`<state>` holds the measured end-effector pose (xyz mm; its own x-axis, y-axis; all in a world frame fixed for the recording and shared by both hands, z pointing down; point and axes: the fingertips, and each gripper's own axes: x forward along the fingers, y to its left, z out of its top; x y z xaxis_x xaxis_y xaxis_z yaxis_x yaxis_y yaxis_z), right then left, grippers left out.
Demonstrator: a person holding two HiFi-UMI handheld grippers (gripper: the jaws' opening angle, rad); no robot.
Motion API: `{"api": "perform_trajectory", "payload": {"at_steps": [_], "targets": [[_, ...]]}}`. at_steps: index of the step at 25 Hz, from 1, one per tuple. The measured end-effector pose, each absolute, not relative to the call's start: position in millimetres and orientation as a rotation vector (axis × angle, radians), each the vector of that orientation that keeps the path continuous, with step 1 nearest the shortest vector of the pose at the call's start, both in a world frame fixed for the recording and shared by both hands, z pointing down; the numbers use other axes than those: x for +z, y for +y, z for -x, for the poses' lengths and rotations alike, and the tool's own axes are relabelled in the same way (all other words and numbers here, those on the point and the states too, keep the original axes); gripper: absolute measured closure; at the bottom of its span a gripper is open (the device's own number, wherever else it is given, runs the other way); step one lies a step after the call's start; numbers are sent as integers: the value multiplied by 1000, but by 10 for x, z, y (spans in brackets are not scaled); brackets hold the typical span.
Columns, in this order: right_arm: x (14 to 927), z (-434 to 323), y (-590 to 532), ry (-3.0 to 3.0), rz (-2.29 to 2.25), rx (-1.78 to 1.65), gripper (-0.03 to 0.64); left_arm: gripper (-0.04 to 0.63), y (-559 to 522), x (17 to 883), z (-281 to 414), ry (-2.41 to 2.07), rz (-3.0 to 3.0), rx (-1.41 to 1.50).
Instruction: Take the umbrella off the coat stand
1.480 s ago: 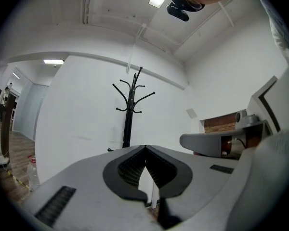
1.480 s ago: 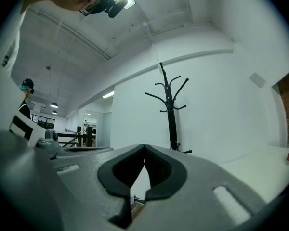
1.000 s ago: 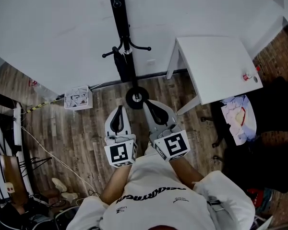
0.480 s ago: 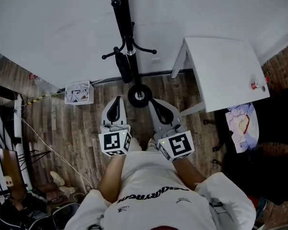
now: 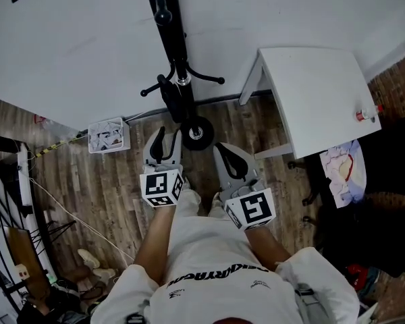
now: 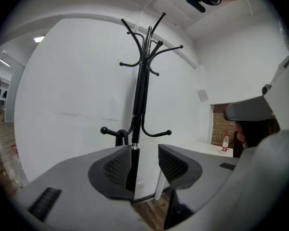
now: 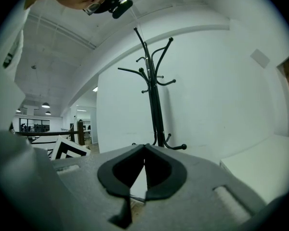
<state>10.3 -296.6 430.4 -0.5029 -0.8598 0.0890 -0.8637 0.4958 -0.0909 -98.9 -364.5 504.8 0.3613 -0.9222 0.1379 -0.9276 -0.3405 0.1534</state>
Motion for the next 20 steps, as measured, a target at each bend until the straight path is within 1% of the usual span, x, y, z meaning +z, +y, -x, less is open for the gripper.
{"api": "perform_trajectory", "payload": {"at_steps": [4, 8, 12, 15, 20], "targets": [[4385, 32, -3049, -2657, -1538, 192, 615, 388, -3982, 5253, 1076, -1619, -2414, 47], [4480, 97, -3097, -2614, -1533, 193, 615, 320, -4280, 5491, 1139, -1562, -2420, 79], [4554, 150, -3202, -2594, -1553, 234, 615, 225, -4565, 5782, 1177, -1464, -2393, 70], [4602, 221, -3226, -2580, -1545, 249, 615, 195, -4729, 6006, 1183, -1410, -2403, 98], [4598, 252, -3354, -2557, -1583, 241, 615, 177, -4995, 6339, 1139, -1278, -2485, 194]]}}
